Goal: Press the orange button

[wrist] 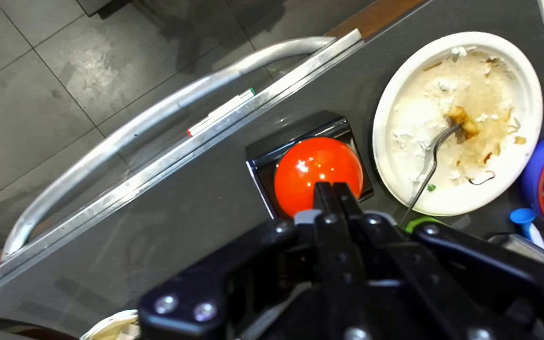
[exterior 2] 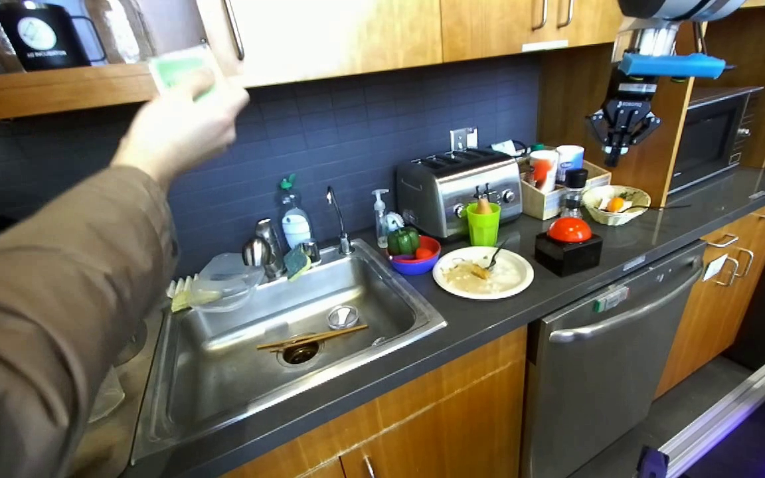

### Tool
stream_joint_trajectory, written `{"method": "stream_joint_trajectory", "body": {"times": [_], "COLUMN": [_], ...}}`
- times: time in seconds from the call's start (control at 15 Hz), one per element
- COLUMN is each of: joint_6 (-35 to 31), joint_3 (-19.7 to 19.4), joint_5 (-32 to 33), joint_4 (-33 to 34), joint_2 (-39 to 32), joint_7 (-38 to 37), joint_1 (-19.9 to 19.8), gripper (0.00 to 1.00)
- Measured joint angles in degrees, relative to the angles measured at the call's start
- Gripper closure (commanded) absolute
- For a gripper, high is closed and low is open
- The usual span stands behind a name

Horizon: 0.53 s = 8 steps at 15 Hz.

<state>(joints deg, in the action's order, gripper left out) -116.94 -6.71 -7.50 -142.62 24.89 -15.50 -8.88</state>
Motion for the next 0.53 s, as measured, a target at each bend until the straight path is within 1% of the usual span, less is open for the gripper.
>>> {"method": "stream_joint_trajectory", "body": {"times": [0.2, 0.53], "joint_6": [-0.4, -1.1], "joint_3": [-0.4, 3.0], "joint_5": [-0.6, -4.1], "joint_4": [-0.1, 1.6], "joint_2": [0.0, -0.1], "joint_7": [0.6, -0.5], "joint_1": [-0.1, 2.5], "gripper": [1.00, 1.00]}}
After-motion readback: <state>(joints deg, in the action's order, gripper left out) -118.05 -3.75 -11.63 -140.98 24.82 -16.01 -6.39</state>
